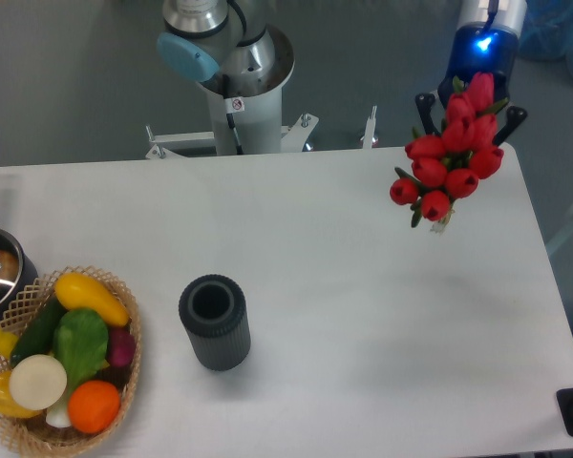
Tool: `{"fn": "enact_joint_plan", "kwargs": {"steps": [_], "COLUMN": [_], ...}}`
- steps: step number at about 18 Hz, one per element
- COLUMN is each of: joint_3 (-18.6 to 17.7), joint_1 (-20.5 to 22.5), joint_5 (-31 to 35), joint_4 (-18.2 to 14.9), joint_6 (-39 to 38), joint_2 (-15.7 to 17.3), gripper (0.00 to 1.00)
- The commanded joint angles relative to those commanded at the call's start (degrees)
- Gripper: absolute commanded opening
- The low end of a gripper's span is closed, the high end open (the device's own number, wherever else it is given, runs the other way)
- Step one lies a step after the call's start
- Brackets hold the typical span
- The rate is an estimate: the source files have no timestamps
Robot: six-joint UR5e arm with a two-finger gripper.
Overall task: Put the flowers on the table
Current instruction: 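Lift the red tulip bouquet upward with the gripper, stems hanging below, then swing the gripper down, tilting the tulip heads toward the table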
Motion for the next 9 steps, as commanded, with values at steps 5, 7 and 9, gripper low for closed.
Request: {"fn": "enact_joint_plan", "kwargs": {"steps": [5, 7, 9], "joint_3": [-0.18, -0.09, 0.26], "joint_1": [-3.34, -4.84, -6.51], "joint_5": [17.31, 22.33, 26.2], "joint_4": [-0.61, -2.19, -2.81], "joint_6": [-1.14, -1.06, -1.23], "joint_2": [-0.26, -1.31, -3.33], "gripper": [0.29, 0.29, 0.29]}}
